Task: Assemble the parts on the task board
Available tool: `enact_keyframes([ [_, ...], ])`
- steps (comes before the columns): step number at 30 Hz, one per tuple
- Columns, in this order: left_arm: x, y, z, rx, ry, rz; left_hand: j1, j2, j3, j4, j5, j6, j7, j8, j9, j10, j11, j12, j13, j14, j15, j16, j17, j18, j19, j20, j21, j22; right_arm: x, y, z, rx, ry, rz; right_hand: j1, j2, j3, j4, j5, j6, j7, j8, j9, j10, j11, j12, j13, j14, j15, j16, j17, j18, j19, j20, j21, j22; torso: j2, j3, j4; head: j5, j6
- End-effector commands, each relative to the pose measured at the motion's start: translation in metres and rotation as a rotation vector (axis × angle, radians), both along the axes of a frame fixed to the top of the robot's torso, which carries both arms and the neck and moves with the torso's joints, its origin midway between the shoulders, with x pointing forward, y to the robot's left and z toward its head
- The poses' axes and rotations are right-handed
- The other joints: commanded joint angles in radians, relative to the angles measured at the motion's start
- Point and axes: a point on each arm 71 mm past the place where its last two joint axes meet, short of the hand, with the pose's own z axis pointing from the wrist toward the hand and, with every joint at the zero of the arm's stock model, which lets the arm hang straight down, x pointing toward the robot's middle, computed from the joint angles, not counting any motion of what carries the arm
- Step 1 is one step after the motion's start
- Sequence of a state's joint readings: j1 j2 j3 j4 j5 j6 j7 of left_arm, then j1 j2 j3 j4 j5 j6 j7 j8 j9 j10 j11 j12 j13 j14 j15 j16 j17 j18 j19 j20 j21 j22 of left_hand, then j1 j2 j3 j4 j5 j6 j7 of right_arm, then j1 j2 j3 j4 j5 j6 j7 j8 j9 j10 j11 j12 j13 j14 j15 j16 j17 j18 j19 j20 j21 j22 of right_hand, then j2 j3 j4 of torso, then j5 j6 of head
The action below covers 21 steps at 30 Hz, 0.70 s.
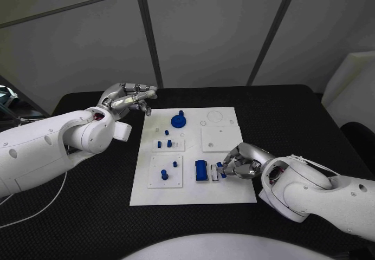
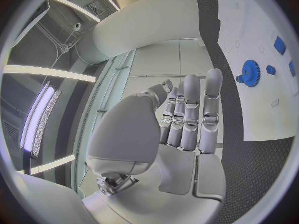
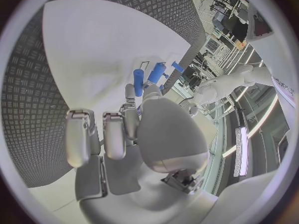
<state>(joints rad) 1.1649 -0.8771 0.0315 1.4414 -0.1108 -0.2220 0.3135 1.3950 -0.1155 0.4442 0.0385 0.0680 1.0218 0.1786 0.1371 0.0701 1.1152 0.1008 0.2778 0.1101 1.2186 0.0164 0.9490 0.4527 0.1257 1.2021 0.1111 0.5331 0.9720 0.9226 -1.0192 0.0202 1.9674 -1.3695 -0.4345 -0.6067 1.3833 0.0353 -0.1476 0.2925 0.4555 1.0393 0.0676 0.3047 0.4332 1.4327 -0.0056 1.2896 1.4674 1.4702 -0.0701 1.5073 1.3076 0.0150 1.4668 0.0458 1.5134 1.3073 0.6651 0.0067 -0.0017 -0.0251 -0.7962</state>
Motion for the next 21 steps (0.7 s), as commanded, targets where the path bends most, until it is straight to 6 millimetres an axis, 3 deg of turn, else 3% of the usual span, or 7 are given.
enact_keyframes([
  [1, 0.0, -0.002, 0.002, -0.009, -0.006, -0.008, -0.008, -0.001, -0.006, 0.0, -0.001, -0.006, 0.0, 0.004, -0.001, -0.004, -0.001, 0.006, 0.002, -0.009, 0.001, 0.003, -0.001, 0.056, 0.0, 0.003, -0.005, -0.001, 0.002, 0.005, -0.003, 0.019, 0.037, 0.007, -0.024, -0.001, -0.012, -0.002, 0.011, 0.009, 0.001, -0.007, 0.003, 0.01, -0.001, 0.005, -0.097, 0.078, 0.002, 0.005, 0.152, 0.001, 0.062, 0.001, 0.004, 0.223, 0.001, 0.0001, 0.0, 0.001, 0.0],
  [21, 0.0, -0.003, 0.001, -0.008, -0.003, -0.01, -0.008, 0.0, -0.006, 0.0, 0.0, -0.006, 0.0, 0.005, 0.0, -0.005, -0.001, 0.008, 0.002, -0.009, 0.001, 0.004, -0.002, 0.056, 0.001, 0.003, -0.005, -0.002, 0.005, 0.017, -0.011, -0.016, 0.089, 0.041, -0.057, -0.002, -0.03, -0.002, 0.014, 0.016, 0.0, -0.012, 0.01, 0.007, -0.001, -0.003, -0.102, 0.077, 0.002, 0.003, 0.151, 0.001, 0.061, 0.001, 0.001, 0.221, 0.0, 0.0004, -0.0006, 0.009, -0.001],
])
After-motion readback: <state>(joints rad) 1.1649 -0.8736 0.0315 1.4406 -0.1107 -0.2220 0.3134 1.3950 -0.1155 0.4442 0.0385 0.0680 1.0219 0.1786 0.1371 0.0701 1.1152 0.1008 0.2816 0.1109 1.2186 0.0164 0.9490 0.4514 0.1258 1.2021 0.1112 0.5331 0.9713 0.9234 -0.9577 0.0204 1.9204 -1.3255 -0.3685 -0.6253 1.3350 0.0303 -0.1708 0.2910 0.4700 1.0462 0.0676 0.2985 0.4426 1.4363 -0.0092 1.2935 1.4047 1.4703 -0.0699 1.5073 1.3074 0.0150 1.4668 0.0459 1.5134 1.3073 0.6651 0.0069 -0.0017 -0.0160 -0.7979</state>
